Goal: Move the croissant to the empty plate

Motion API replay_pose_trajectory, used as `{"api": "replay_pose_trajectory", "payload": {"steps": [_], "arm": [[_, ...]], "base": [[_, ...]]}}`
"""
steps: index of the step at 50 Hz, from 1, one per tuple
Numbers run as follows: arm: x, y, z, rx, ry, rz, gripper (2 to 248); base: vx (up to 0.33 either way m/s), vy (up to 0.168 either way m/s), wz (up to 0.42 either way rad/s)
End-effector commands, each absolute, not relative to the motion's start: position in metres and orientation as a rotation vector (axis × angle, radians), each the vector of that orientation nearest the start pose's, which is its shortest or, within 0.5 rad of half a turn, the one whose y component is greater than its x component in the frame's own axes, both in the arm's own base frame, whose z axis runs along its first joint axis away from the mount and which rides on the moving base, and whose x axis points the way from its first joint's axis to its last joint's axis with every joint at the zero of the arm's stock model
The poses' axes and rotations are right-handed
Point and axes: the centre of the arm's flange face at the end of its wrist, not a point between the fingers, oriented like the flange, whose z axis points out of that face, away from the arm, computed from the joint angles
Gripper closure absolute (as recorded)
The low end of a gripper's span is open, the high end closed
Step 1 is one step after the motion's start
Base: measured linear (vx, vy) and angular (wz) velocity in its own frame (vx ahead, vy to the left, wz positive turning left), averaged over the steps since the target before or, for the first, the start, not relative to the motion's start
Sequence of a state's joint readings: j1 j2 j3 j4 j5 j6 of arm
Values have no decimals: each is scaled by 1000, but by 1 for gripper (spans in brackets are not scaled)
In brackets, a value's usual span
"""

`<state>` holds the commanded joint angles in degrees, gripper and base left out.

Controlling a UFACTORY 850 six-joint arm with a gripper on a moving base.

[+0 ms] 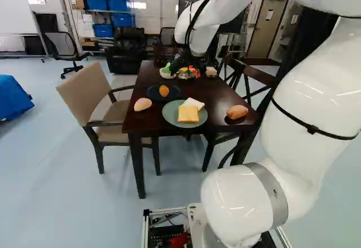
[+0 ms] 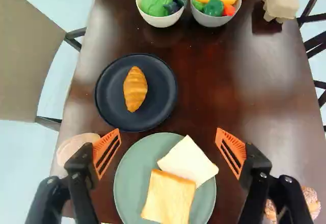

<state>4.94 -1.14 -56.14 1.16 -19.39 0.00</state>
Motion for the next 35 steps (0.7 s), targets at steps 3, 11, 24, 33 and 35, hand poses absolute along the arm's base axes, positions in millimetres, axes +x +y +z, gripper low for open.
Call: {"api": "replay_pose_trajectory", "payload": {"steps": [3, 11, 24, 33, 35], "arm": [[493, 43, 559, -2953, -102, -947, 3], [493, 43, 559, -2953, -102, -947, 3], [493, 43, 559, -2953, -102, -947, 3], [493, 43, 559, -2953, -102, -947, 3], [493, 43, 559, -2953, -102, -947, 3]], "base": [[-72, 2, 10], [-99, 10, 9], [-139, 33, 4], [-195, 50, 11], [-231, 49, 15]]}}
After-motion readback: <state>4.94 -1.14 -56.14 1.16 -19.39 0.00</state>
